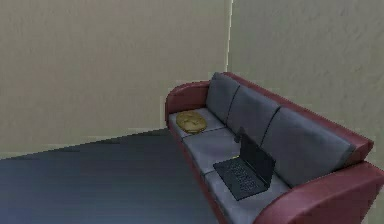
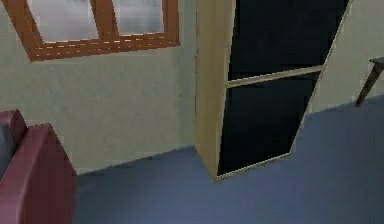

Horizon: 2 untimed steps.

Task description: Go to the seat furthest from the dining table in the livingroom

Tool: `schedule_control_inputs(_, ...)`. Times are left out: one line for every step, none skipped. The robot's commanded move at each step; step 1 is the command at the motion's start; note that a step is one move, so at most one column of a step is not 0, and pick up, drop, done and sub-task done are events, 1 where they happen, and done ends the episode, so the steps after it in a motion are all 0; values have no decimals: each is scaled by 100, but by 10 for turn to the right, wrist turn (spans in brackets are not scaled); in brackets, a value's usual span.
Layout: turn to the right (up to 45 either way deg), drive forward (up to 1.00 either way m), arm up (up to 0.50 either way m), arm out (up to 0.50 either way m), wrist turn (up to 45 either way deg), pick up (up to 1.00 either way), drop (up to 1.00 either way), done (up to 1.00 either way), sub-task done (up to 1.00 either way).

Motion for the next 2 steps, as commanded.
schedule_control_inputs(120,0,0,0,0,0,0,0,0)
schedule_control_inputs(0,0,0,0,0,0,0,100,0)
